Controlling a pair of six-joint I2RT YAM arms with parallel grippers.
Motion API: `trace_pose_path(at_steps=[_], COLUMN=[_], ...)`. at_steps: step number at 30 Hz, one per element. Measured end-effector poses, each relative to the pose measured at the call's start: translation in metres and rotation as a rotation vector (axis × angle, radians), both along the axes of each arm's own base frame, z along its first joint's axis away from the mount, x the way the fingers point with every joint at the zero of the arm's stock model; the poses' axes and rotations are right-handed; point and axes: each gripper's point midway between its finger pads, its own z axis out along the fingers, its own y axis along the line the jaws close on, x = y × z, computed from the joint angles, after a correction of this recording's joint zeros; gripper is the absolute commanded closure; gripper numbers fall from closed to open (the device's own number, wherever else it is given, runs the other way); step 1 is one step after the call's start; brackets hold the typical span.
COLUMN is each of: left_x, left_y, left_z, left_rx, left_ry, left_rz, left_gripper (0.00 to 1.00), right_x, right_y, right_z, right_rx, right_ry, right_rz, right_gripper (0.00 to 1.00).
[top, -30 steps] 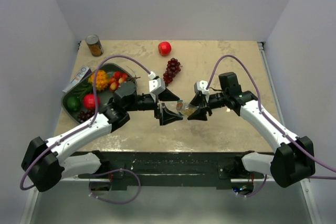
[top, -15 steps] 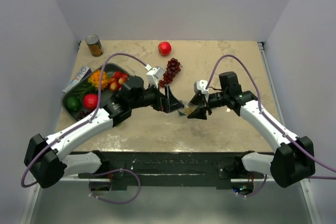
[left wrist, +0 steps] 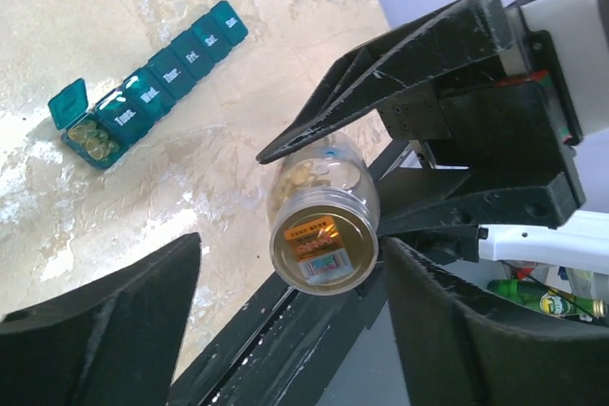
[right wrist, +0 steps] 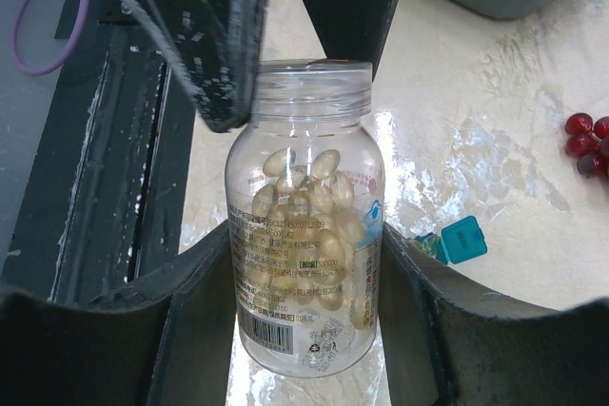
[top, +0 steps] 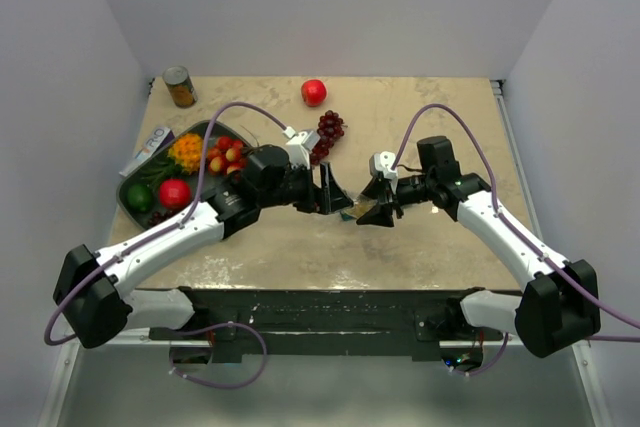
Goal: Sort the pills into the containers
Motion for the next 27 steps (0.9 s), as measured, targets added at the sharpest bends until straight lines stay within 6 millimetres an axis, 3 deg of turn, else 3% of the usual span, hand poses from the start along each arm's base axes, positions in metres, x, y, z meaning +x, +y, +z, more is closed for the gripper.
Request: trace_pose_path(at_steps=[5, 13, 16, 24, 27], left_x=[0.005, 0.006, 0.004, 0.000, -0.002], left_y=[-0.002, -0.008, -0.011, -0.017, -0.020], left_z=[-0.002, 0.002, 0.003, 0.000, -0.005], left_rx=[0.017, 0.007, 0.005, 0.005, 0.005], left_ry=[0.011, 0.005, -0.013, -0.099, -0.180], left_rz=[0.013, -0.002, -0.033, -0.175, -0.291], left_gripper=[0.28, 0.57, 0.62, 0.63, 0.55], right_x=[0.000, 0.003, 0.003, 0.001, 0.000], right_y=[0.000, -0.002, -0.002, -0.004, -0.006], right_z=[0.000, -0.002, -0.003, -0.005, -0.008], right_rx=[-0.001, -0.016, -0.017, -0.024, -0.033], right_ry=[0.000, -0.004, -0.002, 0.017, 0.038], right_rz=[-0.001, -0.018, -0.020, -0.025, -0.032], right_gripper=[1.00, 1.00, 1.00, 1.00, 1.00])
